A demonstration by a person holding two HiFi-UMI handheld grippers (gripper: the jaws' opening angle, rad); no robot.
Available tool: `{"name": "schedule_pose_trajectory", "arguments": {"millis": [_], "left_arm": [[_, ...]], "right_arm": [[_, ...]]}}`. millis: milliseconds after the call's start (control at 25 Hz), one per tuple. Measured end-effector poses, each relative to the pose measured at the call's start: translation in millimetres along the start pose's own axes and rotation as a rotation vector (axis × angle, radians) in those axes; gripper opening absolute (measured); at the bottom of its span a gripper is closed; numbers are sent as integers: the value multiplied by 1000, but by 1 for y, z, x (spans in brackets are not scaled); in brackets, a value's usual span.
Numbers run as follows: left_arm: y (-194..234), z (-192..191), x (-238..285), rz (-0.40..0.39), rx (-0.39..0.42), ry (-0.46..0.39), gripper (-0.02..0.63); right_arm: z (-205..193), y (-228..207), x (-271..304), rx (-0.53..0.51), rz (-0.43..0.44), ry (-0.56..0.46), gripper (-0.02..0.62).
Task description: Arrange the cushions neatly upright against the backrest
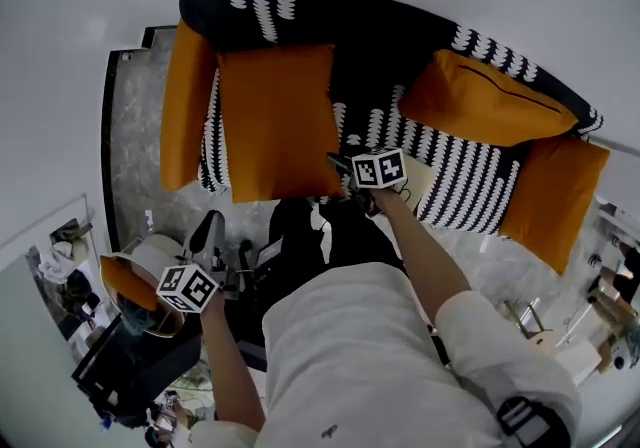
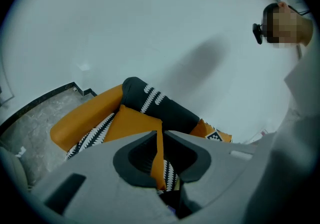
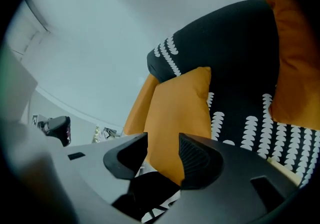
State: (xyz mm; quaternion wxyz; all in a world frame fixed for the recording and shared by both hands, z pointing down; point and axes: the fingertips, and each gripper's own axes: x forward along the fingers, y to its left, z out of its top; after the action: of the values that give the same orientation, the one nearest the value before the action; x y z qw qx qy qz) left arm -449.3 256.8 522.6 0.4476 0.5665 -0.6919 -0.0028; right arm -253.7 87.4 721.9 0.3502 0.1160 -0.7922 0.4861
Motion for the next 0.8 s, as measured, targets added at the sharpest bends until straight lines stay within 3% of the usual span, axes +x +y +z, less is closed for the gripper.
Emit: {"name": "schedule_pose_trajectory", "arguments": {"millis": [280, 480, 600, 800], "left_arm": [[-28, -19, 52, -80, 45, 156, 52], [-32, -32, 69, -122, 100, 234, 52], [-25, -40, 72, -108, 110, 292, 52], [-12, -43, 65, -75, 82, 314, 52]], "right_arm": [[-1, -43, 56, -5, -47, 75, 177], [10, -71, 85, 40, -73, 62, 185], [17, -82, 98, 84, -83, 38, 199], [10, -94, 122, 69, -132, 103, 202]]}}
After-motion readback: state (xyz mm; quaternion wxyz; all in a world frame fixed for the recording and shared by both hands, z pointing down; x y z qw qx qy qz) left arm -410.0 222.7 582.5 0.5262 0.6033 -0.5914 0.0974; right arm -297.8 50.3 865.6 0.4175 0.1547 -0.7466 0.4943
